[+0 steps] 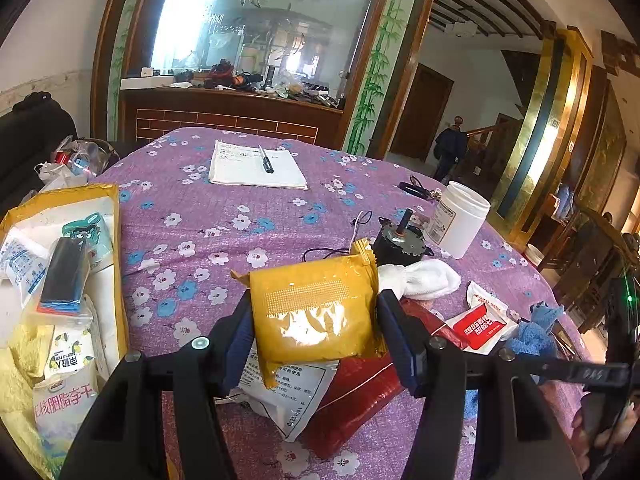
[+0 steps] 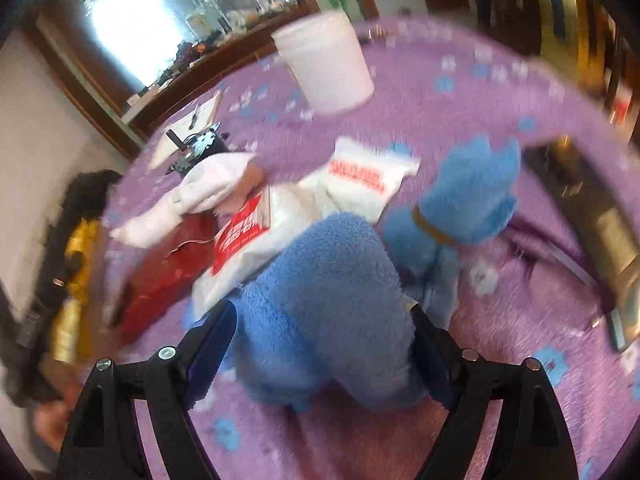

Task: Organize soft objects
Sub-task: 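Grasp the blue towel with the right tool while the left tool lifts the yellow packet, then carry the blue towel with the right tool to the box while the left tool carries the yellow packet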

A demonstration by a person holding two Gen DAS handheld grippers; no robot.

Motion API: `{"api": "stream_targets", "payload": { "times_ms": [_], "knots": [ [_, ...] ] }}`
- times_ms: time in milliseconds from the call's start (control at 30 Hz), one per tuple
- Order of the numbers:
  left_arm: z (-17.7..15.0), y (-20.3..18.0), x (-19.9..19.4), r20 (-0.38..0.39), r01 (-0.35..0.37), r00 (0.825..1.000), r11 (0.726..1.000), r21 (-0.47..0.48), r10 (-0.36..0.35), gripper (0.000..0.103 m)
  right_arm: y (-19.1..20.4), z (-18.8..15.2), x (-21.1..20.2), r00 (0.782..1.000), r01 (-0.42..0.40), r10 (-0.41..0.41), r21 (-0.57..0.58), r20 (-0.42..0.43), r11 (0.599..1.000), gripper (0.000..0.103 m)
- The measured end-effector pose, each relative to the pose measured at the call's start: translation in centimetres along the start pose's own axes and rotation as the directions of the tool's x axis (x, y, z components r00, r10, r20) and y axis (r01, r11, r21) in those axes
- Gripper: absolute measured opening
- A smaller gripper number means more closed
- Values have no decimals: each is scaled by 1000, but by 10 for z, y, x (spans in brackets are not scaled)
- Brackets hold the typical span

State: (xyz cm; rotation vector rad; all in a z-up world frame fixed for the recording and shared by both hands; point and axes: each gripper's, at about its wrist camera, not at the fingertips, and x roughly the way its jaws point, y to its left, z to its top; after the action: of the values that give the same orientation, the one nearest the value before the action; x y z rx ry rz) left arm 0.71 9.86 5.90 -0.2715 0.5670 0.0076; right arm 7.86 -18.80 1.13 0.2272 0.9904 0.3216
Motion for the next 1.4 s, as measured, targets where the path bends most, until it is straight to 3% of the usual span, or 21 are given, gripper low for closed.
{"api": "stream_targets", "payload": {
  "times_ms": [33,100,200,300,400,533,667,867,933,1000,1100,1400],
  "knots": [
    [0,0,-1,2,1,1000,1000,-1,-1,59,4,-1,-2,1000,11,-10,-34,20,999,49],
    [0,0,-1,4,2,1000,1000,-1,-2,59,8,-2,-11,999,14,-12,-71,40,997,42],
    [0,-1,-3,7,12,1000,1000,3,-12,59,8,-2,-36,996,-14,23,-94,87,995,42],
    [1,-4,-7,21,16,1000,1000,12,-17,59,10,4,-70,971,-125,140,-89,192,988,42],
    [2,-5,-9,32,19,999,1000,18,-19,59,27,13,-103,932,-125,174,-167,319,978,42],
    [3,-6,-11,48,22,999,999,24,-23,59,56,34,-111,914,-133,200,-204,354,970,43],
    [3,-5,-10,55,7,998,1000,24,-8,59,98,60,-101,898,-151,240,-253,368,956,43],
    [4,0,-9,63,-26,998,1000,11,26,60,148,70,-44,907,-183,270,-273,325,944,43],
    [4,1,-8,61,-34,998,999,8,33,60,147,61,-21,900,-243,318,-265,297,933,43],
    [5,1,-6,59,-48,997,999,10,47,60,142,59,-4,918,-240,305,-258,253,936,43],
    [5,-1,-5,56,-50,997,999,15,49,60,130,64,3,919,-262,314,-227,239,938,43],
    [11,3,-29,134,-87,987,996,8,85,60,121,64,-6,895,-305,357,-219,265,927,43]
  ]
}}
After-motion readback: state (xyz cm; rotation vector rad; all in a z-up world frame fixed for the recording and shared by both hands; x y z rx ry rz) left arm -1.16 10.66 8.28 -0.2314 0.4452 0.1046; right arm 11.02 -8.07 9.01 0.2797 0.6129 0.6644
